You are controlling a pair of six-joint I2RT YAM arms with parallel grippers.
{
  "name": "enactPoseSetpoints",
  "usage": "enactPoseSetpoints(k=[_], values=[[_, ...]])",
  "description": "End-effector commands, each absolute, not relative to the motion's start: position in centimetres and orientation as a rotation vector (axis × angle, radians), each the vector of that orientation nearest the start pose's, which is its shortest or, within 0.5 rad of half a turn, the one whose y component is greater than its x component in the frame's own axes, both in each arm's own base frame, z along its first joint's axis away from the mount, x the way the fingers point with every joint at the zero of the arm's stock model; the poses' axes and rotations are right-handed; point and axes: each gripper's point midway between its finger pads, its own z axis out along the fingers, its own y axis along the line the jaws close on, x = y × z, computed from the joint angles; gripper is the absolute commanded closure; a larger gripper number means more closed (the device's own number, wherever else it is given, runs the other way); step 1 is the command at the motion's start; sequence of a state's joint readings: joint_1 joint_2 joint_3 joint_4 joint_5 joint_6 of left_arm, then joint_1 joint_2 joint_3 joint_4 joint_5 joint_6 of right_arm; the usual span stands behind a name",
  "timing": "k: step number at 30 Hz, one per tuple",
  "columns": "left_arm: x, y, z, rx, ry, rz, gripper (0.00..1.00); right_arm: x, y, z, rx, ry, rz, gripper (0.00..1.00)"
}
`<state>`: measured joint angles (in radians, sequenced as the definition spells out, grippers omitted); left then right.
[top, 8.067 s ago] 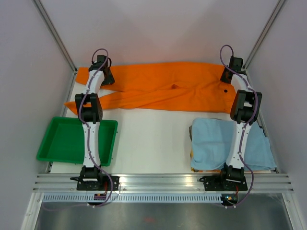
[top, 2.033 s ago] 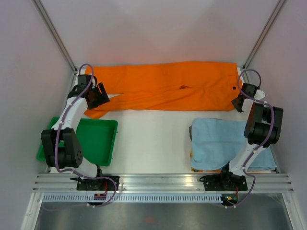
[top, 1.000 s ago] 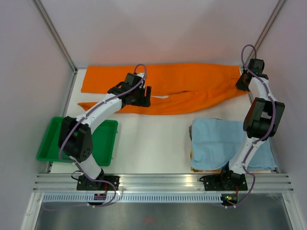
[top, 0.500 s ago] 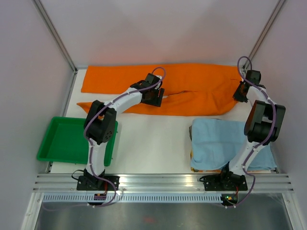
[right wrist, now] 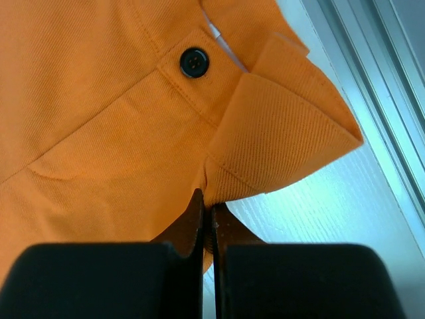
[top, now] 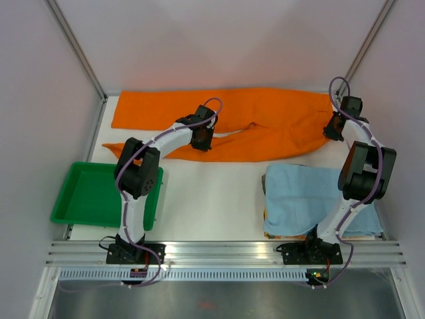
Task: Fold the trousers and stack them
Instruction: Flatten the trousers out
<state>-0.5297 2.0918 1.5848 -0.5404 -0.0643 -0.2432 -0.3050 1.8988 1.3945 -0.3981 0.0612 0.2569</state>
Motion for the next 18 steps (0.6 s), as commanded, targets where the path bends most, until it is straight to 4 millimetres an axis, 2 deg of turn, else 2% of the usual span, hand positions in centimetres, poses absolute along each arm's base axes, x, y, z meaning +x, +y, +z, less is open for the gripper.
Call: enactPoseSetpoints(k=[1,4,5,7,8,11,13,15,16,17,18], values=[[42.0,-22.0,10.0,0.273,2.503,-0.191,0.98,45.4,-14.8,10.4,0.690,2.295,-0.127,1.00],[41.0,-21.0,12.4,0.287,2.462,-0.200,0.98,45.1,-14.9,10.3,0.699,2.291,-0.149,1.00],[40.6,-20.8,14.7,0.291,2.417,-0.214,0.98,45.0,-15.0,10.3,0.705,2.289,-0.153,1.00],[39.5,-20.6,16.2,0.316,2.407,-0.238,0.98,44.8,-14.9,10.1,0.710,2.293,-0.147,1.00],[39.0,-20.6,17.9,0.334,2.375,-0.266,0.98,44.8,-14.9,10.0,0.712,2.293,-0.149,1.00],[36.9,-21.9,18.6,0.419,2.394,-0.403,0.98,44.5,-14.8,9.5,0.731,2.296,-0.151,1.00],[35.2,-22.3,17.9,0.472,2.445,-0.454,0.98,44.1,-14.8,9.0,0.743,2.305,-0.154,1.00],[34.7,-21.5,16.7,0.486,2.491,-0.413,0.86,43.9,-14.9,9.1,0.751,2.299,-0.167,1.00],[35.0,-20.4,16.1,0.458,2.505,-0.328,0.75,43.8,-15.0,9.0,0.755,2.297,-0.172,1.00],[35.3,-19.8,15.9,0.440,2.507,-0.280,0.47,43.7,-15.1,9.1,0.757,2.291,-0.176,1.00],[35.9,-18.6,15.7,0.402,2.502,-0.203,0.36,43.6,-15.0,9.1,0.758,2.294,-0.177,1.00]])
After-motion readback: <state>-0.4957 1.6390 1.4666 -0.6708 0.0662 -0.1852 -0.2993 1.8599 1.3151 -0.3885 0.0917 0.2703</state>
